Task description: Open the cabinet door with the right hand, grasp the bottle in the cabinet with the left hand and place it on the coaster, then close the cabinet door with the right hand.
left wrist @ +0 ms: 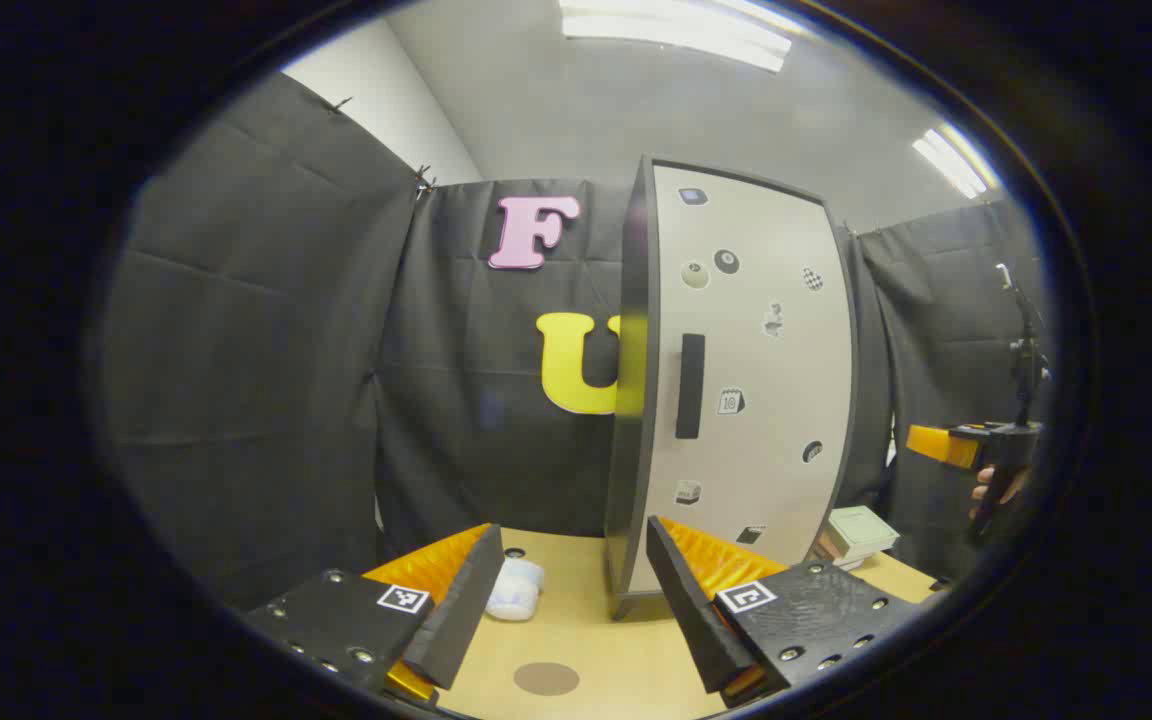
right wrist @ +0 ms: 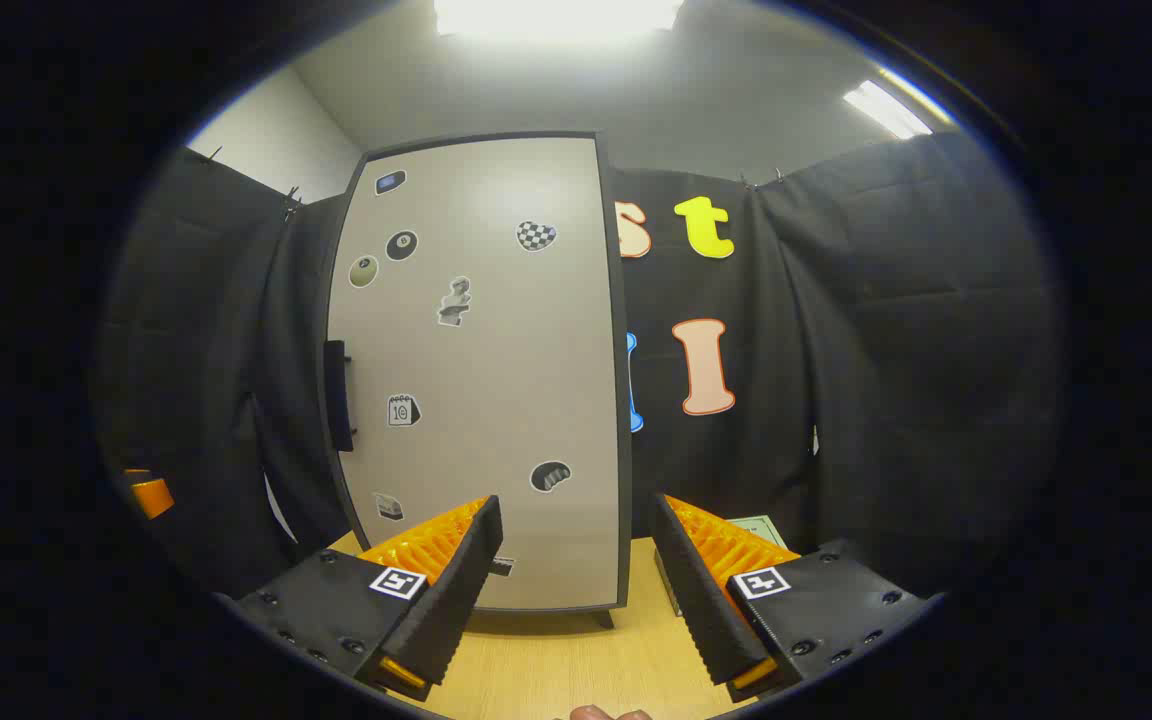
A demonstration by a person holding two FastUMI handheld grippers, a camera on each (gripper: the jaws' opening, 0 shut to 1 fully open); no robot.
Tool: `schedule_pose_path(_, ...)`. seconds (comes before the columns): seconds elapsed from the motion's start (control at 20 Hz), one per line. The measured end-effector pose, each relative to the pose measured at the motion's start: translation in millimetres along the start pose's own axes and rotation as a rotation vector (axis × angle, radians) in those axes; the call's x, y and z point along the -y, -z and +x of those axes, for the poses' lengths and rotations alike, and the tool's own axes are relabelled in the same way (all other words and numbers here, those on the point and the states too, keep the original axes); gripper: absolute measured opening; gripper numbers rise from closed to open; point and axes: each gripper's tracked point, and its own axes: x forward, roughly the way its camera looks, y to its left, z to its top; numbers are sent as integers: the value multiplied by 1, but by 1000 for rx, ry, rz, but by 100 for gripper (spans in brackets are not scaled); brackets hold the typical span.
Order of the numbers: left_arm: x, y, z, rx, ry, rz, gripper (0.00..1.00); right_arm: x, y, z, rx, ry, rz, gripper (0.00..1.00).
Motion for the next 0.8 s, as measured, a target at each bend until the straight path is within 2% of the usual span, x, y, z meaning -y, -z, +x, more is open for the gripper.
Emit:
schedule_pose_path(0.45, -8, -12, -13, 12, -21, 7, 88, -7, -1, -4, 6, -8, -29, 93)
schedule_pose_path(0.6, -7, -7, -12, -4, -15, 7, 88, -7, 0, -5, -1, -9, -62, 96)
schedule_pose_path(0.65, -7, -7, -11, -4, -13, 7, 88, -8, 0, -5, -6, -12, -58, 93)
schedule_pose_path(0.7, -7, -8, -10, -4, -13, 9, 88, -9, 0, -2, -9, -19, -48, 96)
schedule_pose_path(0.8, -10, -6, -8, -5, -20, 11, 88, -16, -3, 7, -17, -36, -28, 95)
